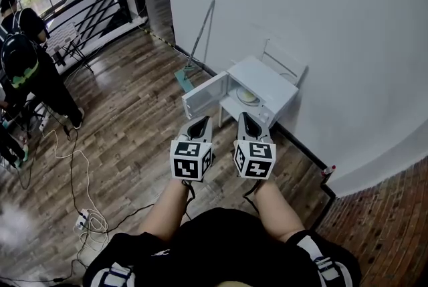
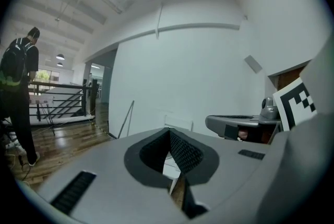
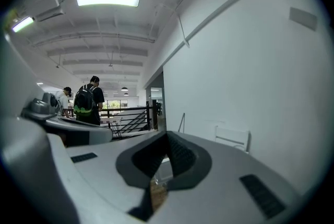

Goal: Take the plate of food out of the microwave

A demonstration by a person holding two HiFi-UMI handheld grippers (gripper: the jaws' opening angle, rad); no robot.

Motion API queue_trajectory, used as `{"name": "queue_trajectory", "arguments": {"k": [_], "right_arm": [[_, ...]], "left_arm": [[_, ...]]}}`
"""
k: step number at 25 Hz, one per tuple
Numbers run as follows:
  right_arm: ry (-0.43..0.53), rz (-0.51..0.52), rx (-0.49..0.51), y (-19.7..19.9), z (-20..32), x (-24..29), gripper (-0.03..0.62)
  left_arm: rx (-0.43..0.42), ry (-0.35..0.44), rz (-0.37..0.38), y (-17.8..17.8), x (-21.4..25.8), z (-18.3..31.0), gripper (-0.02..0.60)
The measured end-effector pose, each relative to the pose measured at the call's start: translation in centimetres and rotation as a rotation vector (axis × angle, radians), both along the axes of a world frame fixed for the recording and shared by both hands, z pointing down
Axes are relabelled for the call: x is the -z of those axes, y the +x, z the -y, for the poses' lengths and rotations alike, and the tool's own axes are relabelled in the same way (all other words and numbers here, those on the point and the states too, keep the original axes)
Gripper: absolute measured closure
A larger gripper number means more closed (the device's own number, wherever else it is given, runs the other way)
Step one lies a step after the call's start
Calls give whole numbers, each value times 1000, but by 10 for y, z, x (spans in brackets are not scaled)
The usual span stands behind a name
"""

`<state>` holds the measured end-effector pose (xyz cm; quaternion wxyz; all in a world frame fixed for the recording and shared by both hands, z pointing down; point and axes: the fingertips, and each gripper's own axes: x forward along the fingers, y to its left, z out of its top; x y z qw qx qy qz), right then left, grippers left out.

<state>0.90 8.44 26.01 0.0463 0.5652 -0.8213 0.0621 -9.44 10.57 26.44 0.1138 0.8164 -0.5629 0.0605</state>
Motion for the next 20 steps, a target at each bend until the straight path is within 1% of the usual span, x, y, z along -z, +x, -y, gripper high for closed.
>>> {"name": "queue_trajectory", "arguments": {"k": [7, 10, 14, 20], "right_arm": [[-20, -13, -43, -8, -8, -14, 580], [-29, -33, -53, -12, -5, -18, 582], [-20, -42, -67, -18, 0, -17, 582], [-29, -33, -51, -18, 28, -25, 580]], "left_arm": [[-41, -20, -37, -14, -15, -2, 589], [-54, -38, -50, -18, -23, 2, 589], [-58, -37, -65, -24, -24, 8, 589], [-57, -43, -60, -20, -28, 38, 589]]}}
